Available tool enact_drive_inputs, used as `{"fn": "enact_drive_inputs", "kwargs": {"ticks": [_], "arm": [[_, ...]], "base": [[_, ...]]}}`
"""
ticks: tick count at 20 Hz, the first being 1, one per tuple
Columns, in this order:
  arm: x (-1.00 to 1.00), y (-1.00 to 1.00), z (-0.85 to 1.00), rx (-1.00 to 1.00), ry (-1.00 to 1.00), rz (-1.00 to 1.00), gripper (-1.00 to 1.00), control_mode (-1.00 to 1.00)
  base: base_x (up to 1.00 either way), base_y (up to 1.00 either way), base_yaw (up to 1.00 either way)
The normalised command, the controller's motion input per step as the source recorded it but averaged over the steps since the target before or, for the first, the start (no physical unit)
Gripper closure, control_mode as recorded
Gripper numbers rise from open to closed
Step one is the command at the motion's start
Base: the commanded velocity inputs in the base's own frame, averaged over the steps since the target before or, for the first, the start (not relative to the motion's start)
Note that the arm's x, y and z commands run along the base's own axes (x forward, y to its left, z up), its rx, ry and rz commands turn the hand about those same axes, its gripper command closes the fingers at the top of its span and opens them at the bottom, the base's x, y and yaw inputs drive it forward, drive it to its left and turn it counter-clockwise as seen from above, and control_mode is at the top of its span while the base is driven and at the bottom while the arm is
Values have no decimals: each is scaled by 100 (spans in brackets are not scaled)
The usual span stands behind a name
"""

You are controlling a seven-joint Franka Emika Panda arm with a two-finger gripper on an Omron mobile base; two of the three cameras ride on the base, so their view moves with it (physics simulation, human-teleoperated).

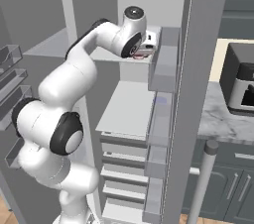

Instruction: There's a steak in the fridge that needs to be moved to the freezer for freezing. Pick up the steak from the fridge, place it on any shelf in the freezer, and close the fridge and freezer doors when done.

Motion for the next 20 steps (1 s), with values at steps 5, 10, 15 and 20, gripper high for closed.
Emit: {"fn": "enact_drive_inputs", "kwargs": {"ticks": [5,10,15,20], "arm": [[-100,29,11,0,0,-3,100,-100],[-100,23,36,0,0,-2,100,-100],[-100,39,36,4,0,0,100,-100],[-100,63,18,4,0,0,100,-100]], "base": [[0,0,0],[0,0,0],[0,0,0],[0,0,0]]}}
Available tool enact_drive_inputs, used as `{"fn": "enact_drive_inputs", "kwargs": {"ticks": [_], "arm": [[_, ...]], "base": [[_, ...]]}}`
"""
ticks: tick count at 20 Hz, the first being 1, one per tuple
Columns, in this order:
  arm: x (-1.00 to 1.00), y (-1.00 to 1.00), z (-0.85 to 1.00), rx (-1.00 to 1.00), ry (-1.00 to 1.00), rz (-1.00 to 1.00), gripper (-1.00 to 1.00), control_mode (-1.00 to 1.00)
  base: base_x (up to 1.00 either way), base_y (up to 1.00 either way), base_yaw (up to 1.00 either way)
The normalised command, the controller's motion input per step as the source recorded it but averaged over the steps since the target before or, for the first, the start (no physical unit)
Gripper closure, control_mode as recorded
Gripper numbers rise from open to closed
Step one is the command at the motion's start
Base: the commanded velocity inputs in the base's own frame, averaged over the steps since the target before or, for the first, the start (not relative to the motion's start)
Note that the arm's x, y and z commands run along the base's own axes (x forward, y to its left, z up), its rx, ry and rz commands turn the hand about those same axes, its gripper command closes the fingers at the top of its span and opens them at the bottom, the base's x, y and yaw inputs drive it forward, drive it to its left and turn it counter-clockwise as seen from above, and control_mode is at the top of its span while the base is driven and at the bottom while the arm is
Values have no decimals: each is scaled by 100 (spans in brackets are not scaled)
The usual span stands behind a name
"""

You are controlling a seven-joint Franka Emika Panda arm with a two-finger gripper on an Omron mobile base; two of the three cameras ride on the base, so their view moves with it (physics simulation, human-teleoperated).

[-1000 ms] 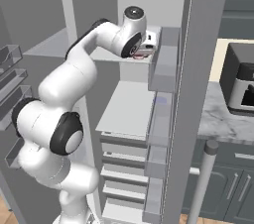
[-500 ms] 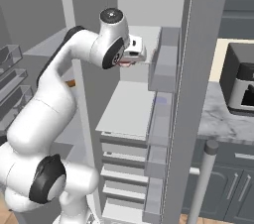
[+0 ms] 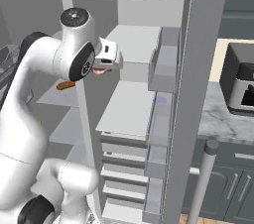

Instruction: There's a steak in the fridge that needs to be moved to the freezer for freezing. Pick up the steak from the fridge, place it on any shelf in the freezer, and close the fridge and freezer doors when done.

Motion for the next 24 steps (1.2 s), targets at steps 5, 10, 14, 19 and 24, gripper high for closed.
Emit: {"fn": "enact_drive_inputs", "kwargs": {"ticks": [5,10,14,19,24], "arm": [[-76,94,14,0,-1,1,100,-100],[-19,93,19,0,-5,7,100,-100],[3,92,12,0,0,10,100,-100],[36,38,0,0,0,5,100,-100],[64,21,0,0,0,0,100,-100]], "base": [[0,0,0],[0,0,0],[0,0,0],[0,0,0],[0,0,0]]}}
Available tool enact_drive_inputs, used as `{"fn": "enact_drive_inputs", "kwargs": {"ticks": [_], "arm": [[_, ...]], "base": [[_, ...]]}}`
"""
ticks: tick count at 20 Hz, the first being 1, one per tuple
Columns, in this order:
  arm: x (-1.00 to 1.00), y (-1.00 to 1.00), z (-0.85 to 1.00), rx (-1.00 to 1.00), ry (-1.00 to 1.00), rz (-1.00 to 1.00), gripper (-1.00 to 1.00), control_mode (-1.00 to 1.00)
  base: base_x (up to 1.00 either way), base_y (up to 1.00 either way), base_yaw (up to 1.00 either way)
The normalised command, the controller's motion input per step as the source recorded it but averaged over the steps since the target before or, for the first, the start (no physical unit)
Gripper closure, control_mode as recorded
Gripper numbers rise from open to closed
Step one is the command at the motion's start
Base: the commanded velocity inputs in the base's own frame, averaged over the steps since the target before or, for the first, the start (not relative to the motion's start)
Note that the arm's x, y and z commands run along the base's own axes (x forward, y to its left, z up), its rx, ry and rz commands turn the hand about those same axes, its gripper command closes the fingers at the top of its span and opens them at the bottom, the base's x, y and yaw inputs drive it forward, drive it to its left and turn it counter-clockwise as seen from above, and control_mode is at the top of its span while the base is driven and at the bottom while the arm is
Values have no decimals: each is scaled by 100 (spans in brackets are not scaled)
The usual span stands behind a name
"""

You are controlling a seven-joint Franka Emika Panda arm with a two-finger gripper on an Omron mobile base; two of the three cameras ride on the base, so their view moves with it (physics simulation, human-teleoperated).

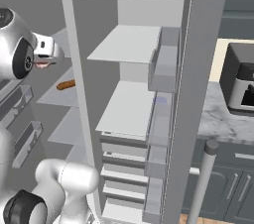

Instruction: There's a steak in the fridge that needs to be moved to the freezer for freezing. Pick up the steak from the fridge, place it on any shelf in the freezer, and close the fridge and freezer doors when done.

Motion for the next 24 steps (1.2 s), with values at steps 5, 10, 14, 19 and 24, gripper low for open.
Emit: {"fn": "enact_drive_inputs", "kwargs": {"ticks": [5,10,14,19,24], "arm": [[66,34,0,0,0,-3,100,-100],[68,25,0,0,0,-7,100,-100],[59,27,0,0,0,-7,100,-100],[58,4,-1,0,5,-1,100,-100],[59,9,-31,0,11,0,100,-100]], "base": [[0,0,0],[0,0,0],[0,0,0],[0,0,0],[0,0,0]]}}
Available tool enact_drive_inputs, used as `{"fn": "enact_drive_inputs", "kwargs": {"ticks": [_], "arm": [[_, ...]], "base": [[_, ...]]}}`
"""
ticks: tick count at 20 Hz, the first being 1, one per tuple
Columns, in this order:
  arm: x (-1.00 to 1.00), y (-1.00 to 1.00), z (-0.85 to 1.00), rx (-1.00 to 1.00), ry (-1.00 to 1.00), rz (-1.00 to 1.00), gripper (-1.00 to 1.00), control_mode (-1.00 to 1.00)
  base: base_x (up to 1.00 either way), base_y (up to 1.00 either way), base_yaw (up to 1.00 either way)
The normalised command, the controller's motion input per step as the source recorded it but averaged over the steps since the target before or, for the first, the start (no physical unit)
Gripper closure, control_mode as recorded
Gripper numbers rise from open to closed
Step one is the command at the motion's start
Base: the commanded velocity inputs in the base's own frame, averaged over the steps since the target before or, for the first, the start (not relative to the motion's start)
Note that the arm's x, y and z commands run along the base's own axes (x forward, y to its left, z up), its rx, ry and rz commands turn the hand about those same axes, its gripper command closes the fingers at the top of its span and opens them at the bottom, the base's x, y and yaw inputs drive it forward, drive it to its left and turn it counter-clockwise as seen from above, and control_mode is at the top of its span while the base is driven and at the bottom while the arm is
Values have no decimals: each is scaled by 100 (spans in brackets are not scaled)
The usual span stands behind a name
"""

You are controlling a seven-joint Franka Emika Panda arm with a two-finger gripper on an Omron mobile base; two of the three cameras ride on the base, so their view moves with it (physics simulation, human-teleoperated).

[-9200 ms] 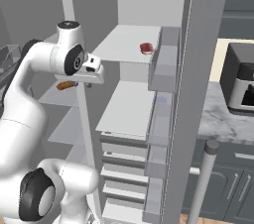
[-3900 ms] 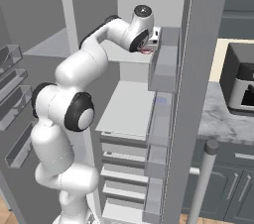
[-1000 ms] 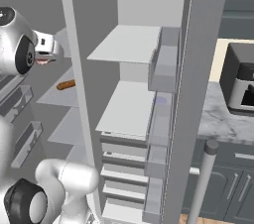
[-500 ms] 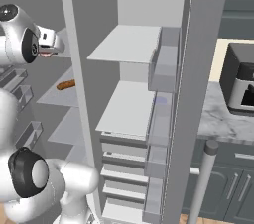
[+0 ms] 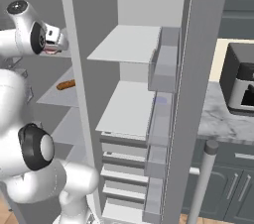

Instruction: There's a steak in the fridge that needs to be moved to the freezer for freezing. Pick up the steak from the fridge, place it on any shelf in the freezer, and close the fridge and freezer doors when done.

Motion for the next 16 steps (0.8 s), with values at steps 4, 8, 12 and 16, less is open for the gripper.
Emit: {"fn": "enact_drive_inputs", "kwargs": {"ticks": [4,8,12,16], "arm": [[55,24,-24,0,1,0,100,-100],[56,13,-15,0,0,0,100,-100],[54,7,-15,0,1,0,100,-100],[49,13,-23,0,4,0,100,-100]], "base": [[0,0,0],[0,0,0],[0,0,0],[0,0,0]]}}
